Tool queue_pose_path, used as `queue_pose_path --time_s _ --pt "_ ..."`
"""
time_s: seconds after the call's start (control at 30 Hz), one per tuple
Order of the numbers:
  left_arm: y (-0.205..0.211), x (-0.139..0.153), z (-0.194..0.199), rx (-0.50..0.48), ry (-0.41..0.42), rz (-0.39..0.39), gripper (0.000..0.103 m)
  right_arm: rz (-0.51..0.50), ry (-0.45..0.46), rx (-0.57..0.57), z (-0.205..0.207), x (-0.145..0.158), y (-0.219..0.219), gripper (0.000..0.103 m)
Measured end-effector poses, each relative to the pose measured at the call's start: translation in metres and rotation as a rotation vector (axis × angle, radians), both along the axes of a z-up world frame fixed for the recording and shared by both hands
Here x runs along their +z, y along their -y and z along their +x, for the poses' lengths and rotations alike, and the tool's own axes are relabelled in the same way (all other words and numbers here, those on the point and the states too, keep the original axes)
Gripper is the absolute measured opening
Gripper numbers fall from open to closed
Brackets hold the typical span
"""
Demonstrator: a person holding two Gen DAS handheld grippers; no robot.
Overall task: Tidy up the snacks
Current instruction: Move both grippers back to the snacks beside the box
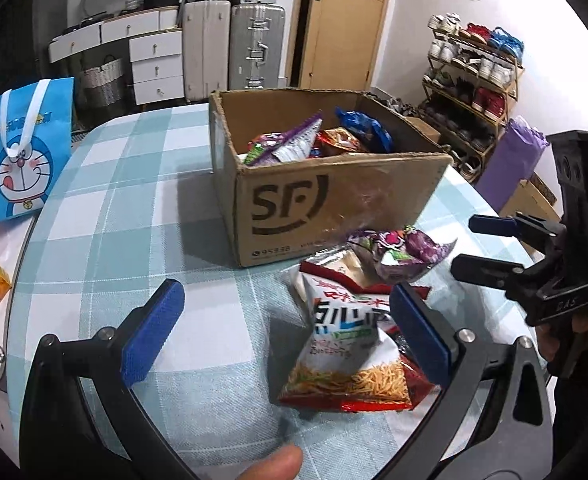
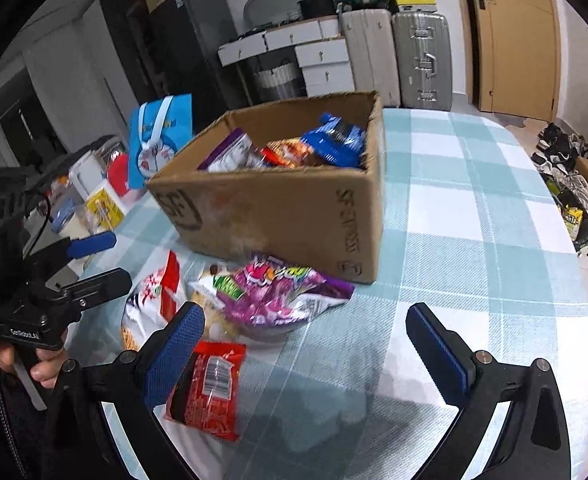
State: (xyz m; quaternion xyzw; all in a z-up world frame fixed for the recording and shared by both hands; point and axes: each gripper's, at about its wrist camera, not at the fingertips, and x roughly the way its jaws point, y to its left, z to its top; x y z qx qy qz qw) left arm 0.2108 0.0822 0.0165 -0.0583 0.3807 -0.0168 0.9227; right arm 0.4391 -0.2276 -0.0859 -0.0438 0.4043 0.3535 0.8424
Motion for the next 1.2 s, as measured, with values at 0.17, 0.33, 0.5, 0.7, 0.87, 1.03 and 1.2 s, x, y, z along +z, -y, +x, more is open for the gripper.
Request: queue_pose_path --time_s 0.17,0.33,0.5,0.7,0.87,1.03,1.2 --pt "0.004 -0.002 -0.001 -0.024 -0.015 0.019 0.102 -0.037 -0.013 0.024 -0.004 -0.003 -0.006 0.103" --pt "0.0 -0.001 0.0 -0.016 -0.015 0.015 0.102 -0.076 -0.036 0.089 -0.013 -0.009 -0.019 0.103" --pt "-0.006 0.0 -0.001 -0.004 -0.013 0.008 0.102 -0.11 -0.059 0.158 -0.023 -0.02 -0.033 0.103" --pt "-0.01 0.0 -0.001 0.01 -0.016 0.004 0.102 -0.138 -0.071 0.21 -0.035 -0.032 -0.048 0.103" --pt "-0.012 -0.003 0.001 0.017 -0.025 -0.002 0.102 -0.17 -0.072 0.235 -0.044 -0.04 -0.057 0.103" --pt "-0.011 -0.005 0.001 0.011 -0.029 0.0 0.102 -0.229 -0.065 0.218 -0.042 -0.047 -0.055 0.103" --pt "-0.008 -0.006 0.002 0.002 -0.033 0.008 0.102 -0.245 -0.05 0.17 -0.027 -0.044 -0.033 0.103"
